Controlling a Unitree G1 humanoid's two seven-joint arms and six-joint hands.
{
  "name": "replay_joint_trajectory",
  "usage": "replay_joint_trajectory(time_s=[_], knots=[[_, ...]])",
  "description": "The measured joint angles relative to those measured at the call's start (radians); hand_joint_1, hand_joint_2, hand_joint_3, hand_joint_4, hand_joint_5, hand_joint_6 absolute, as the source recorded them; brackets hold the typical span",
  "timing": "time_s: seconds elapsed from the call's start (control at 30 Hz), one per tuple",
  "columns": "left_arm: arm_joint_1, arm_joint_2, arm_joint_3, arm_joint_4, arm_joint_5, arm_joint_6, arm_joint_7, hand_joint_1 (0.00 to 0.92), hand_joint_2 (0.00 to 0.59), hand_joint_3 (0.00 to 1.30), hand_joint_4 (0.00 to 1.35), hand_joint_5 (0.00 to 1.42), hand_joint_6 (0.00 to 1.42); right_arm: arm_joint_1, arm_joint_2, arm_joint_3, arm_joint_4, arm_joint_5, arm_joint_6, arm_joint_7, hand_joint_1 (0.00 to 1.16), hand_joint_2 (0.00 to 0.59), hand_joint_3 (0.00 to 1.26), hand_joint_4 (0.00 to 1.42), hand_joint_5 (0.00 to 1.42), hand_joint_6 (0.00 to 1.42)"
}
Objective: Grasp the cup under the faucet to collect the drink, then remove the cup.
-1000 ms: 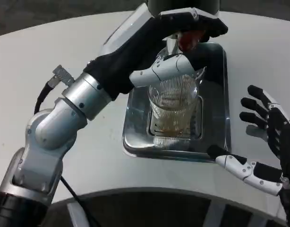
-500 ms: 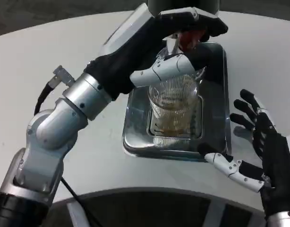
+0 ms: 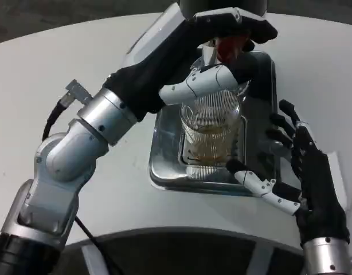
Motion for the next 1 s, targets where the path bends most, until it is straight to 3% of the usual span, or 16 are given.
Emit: replay_joint_trajectory(time_s=[0.4,1.0], knots=[[-0.008,0.0,-0.008,0.012,0.006,-0.01,0.002,0.0,0.055,0.44,0.37,0.43,0.31,-0.097,-0.001,0.005,0.114,0.0,-0.019,-0.03,0.91,0.14,0.11,0.19,0.25,0.27],[-0.005,0.013,-0.01,0.012,0.038,-0.037,0.017,0.0,0.049,0.46,0.39,0.44,0.32,-0.155,-0.001,0.019,0.183,0.001,-0.036,-0.053,0.91,0.139,0.13,0.2,0.25,0.27]])
